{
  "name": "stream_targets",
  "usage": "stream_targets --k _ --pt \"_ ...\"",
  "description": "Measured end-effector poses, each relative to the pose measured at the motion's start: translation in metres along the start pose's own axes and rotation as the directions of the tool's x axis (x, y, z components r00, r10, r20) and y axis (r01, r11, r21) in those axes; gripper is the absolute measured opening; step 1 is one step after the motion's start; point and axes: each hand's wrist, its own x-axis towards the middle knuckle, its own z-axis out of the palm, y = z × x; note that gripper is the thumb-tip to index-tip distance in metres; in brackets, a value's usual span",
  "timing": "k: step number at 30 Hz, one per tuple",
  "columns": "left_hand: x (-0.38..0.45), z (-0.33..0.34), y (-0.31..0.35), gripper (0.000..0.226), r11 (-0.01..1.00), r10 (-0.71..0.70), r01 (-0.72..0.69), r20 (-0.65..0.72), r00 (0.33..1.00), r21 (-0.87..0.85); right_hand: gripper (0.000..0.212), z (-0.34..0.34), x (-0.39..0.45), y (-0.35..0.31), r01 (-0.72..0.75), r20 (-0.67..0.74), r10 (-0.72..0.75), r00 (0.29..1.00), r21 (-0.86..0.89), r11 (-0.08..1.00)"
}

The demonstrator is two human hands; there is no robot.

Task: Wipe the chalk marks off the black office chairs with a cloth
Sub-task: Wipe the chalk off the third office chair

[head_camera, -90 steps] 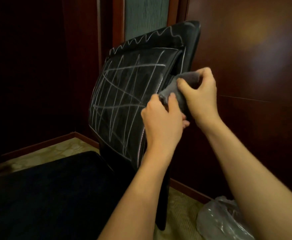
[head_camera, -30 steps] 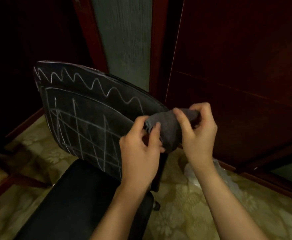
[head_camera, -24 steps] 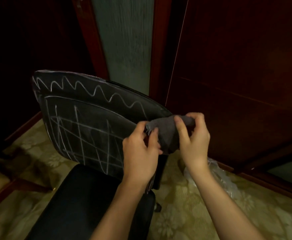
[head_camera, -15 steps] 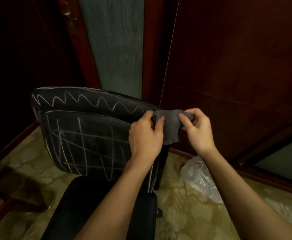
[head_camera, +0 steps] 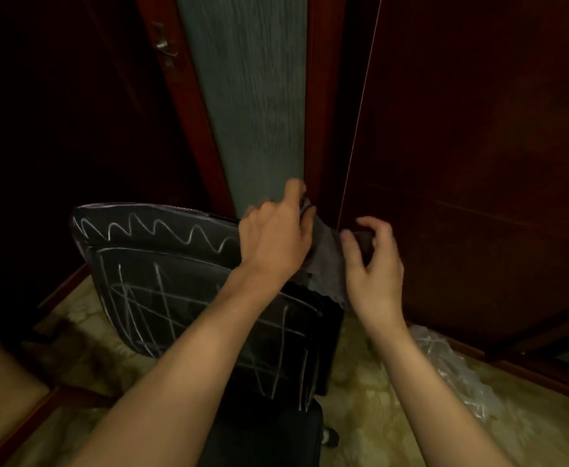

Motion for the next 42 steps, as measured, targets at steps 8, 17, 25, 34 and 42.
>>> stream_targets --k 8,17,25,34,42 --pt "-0.021 0.004 -0.021 0.051 0.957 0.286 -0.281 -0.062 0.956 0.069 0.056 -0.002 -0.012 0.011 0.374 0.223 -0.311 0.924 -0.354 0.857" --pt "-0.026 0.005 -0.067 0.022 0.913 0.401 -0.379 -0.157 0.903 0.155 0.046 0.033 -0.008 -0.012 0.465 0.16 -0.455 0.876 -0.533 0.707" --pt "0.002 -0.02 -0.142 0.036 0.894 0.415 -0.376 -0.134 0.9 0.245 0.037 0.092 0.025 -0.066 0.469 0.388 -0.291 0.875 -0.522 0.713" --pt "-0.01 -0.074 -0.293 0.041 0.909 0.193 -0.131 -0.12 0.974 0.397 0.029 0.252 0.024 -0.146 0.693 0.599 -0.396 0.696 -0.418 0.587" --pt "-0.074 -0.13 -0.401 0.045 0.874 -0.093 0.178 -0.203 0.975 0.453 0.035 0.37 -0.033 -0.204 0.853 0.724 -0.499 0.476 -0.242 0.463"
